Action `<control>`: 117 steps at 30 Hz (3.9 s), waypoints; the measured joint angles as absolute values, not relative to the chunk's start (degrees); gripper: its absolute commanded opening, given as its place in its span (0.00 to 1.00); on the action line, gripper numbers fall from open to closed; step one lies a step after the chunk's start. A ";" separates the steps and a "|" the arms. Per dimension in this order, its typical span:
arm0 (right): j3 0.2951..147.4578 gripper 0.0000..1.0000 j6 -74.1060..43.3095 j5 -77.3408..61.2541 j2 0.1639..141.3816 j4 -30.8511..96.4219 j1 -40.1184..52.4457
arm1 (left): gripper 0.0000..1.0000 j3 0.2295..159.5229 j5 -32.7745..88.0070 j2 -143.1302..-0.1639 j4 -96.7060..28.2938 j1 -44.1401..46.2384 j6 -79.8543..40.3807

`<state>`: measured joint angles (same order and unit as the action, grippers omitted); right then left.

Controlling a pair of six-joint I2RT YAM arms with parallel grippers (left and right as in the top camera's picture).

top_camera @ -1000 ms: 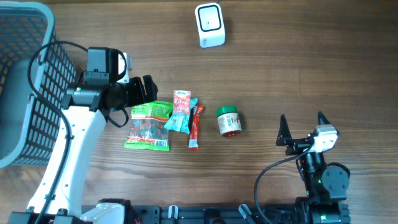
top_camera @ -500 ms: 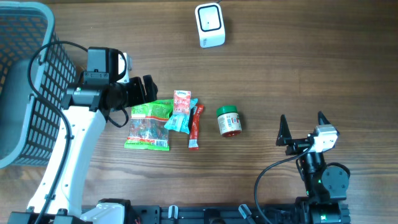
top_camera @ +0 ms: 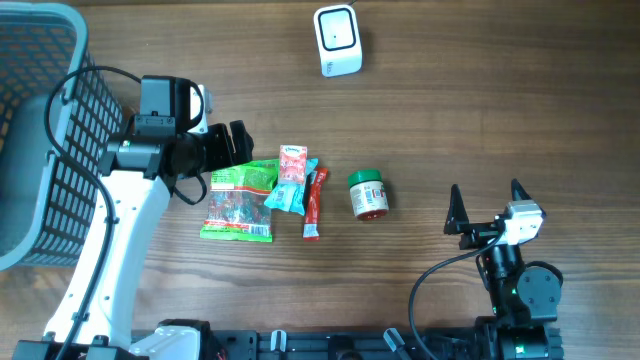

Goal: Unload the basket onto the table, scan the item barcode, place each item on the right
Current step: 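Hold the left gripper still and raise the right arm from rest, then move the right gripper over the green-lidded jar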

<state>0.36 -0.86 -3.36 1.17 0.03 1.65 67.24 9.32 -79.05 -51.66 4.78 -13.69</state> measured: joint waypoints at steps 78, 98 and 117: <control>92.16 0.83 -21.17 -19.66 84.05 77.84 28.71 | 1.00 67.24 9.32 -79.07 -51.86 4.78 -13.69; 94.04 0.83 -16.56 0.51 107.42 72.51 34.89 | 1.00 67.24 9.34 -79.07 -51.86 4.78 -13.69; 93.86 0.83 -16.64 4.97 115.13 65.84 34.89 | 1.00 67.24 9.32 -79.07 -51.86 4.78 -13.69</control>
